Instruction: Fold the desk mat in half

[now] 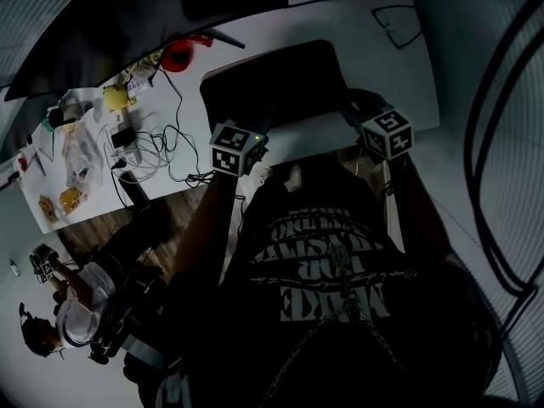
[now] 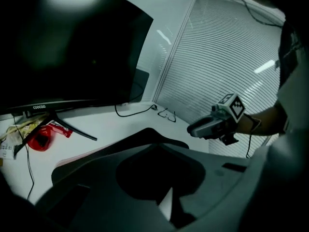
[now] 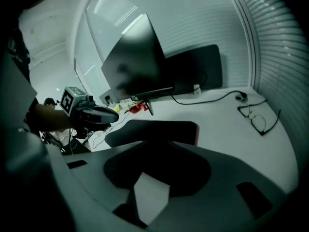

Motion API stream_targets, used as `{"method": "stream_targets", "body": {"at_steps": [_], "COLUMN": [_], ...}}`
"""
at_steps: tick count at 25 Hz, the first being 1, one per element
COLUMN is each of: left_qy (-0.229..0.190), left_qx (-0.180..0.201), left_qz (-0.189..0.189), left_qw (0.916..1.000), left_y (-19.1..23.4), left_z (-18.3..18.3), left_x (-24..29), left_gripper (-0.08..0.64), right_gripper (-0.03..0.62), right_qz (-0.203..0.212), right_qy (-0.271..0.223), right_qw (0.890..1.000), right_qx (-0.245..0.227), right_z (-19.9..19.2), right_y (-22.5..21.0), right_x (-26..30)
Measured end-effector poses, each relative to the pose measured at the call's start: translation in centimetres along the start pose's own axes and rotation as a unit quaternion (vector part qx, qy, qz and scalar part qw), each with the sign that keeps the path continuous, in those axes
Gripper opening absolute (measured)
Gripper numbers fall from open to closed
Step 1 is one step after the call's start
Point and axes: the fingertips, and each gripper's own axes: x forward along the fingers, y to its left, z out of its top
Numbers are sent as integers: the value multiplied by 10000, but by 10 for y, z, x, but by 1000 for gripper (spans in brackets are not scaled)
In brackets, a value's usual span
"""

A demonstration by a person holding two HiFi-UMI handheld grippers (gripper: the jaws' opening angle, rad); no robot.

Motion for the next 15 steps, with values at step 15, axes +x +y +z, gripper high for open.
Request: {"method": "stream_targets", "body": {"at_steps": [15], "left_qy": [458], "left_qx": [308], "left_qz": [-40], "left_qw": [9985], "left_y": [-14], "left_z": [30], "left_x": [40], "left_gripper": [6], "right_gripper": [179], "right_qz": [2193], "right_qy": [1276], "right_qw": [9474], "right_qx": [1950], "right_z": [-57], "right_y": [-49], "right_x": [55]}}
